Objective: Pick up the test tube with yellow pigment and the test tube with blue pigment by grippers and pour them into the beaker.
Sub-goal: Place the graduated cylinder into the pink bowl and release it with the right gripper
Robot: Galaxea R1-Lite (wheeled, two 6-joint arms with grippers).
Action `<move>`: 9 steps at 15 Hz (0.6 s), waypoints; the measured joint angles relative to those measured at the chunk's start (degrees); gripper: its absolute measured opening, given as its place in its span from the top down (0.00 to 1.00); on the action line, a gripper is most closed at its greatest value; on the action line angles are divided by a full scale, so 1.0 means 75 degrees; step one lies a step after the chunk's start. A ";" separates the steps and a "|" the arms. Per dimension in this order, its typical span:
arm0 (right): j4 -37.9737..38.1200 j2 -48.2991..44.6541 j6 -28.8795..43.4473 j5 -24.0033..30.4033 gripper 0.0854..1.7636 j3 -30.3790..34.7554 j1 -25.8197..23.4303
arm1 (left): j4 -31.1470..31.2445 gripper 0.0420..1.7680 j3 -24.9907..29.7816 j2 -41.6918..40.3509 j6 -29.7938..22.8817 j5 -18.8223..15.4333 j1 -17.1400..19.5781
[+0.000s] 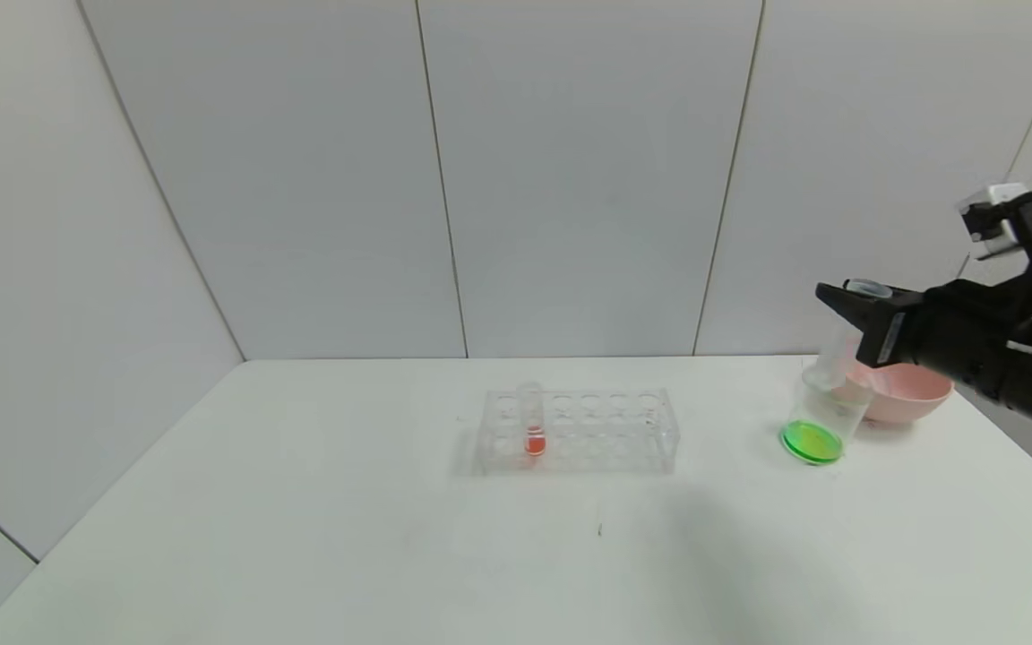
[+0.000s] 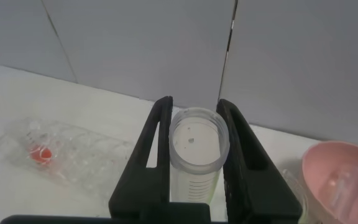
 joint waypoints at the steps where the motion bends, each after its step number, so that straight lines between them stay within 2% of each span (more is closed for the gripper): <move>1: -0.0047 -0.0395 0.0007 -0.0050 0.73 0.0423 -0.0018 | 0.0003 0.00 0.0000 0.0000 0.0000 0.0000 0.0000; 5: 0.0124 -0.2324 0.0021 -0.0504 0.73 0.1673 -0.0073 | 0.0003 0.00 0.0000 0.0000 0.0000 0.0000 0.0000; 9: 0.1164 -0.4632 0.0024 -0.0645 0.73 0.2077 -0.0224 | 0.0000 0.00 0.0000 0.0000 0.0003 0.0000 0.0000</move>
